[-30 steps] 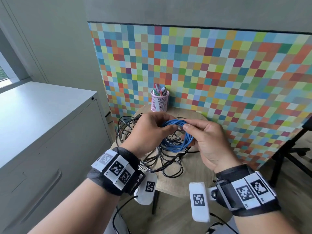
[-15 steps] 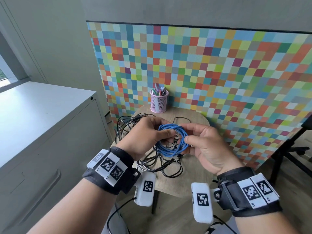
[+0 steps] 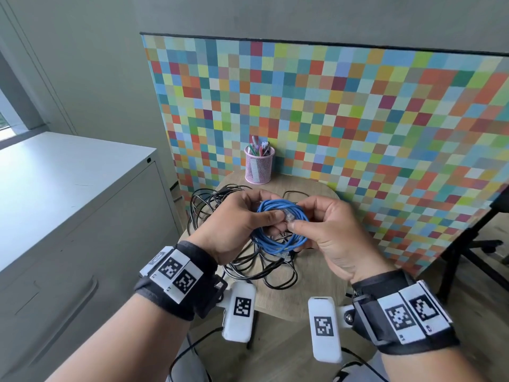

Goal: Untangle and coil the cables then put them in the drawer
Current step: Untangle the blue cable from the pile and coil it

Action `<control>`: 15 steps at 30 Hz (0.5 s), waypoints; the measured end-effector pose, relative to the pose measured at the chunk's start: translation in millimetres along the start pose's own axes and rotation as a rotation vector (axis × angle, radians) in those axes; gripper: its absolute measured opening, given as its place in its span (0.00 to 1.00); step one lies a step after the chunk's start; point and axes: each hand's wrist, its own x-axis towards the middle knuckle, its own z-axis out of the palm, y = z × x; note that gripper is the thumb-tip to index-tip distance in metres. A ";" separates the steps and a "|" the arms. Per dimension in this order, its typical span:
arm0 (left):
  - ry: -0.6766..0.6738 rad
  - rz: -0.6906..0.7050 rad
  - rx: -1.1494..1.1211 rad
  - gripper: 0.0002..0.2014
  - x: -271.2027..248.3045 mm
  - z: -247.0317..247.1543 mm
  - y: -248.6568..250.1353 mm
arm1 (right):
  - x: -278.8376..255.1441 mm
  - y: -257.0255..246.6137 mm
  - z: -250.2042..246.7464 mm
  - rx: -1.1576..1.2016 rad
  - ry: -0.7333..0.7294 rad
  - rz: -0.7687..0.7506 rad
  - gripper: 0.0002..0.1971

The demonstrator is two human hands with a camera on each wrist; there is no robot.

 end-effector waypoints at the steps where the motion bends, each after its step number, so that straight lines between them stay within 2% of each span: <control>1: 0.015 0.005 0.016 0.08 0.5 0.1 0.5 | -0.8 -0.9 -0.1 0.009 -0.002 0.003 0.09; 4: 0.073 0.047 0.125 0.06 1.1 2.1 4.5 | -2.4 -3.5 -1.0 0.083 -0.016 0.035 0.06; 9: 0.201 0.157 0.360 0.04 -1.4 11.6 8.0 | -1.7 -6.9 -0.5 0.130 0.027 0.053 0.15; 12: 0.260 0.163 0.290 0.05 -1.4 14.1 7.4 | -3.2 -7.9 2.3 0.142 0.010 0.051 0.14; 15: 0.234 0.119 0.162 0.05 -3.9 14.1 9.0 | -3.6 -7.7 4.6 0.119 0.027 0.045 0.14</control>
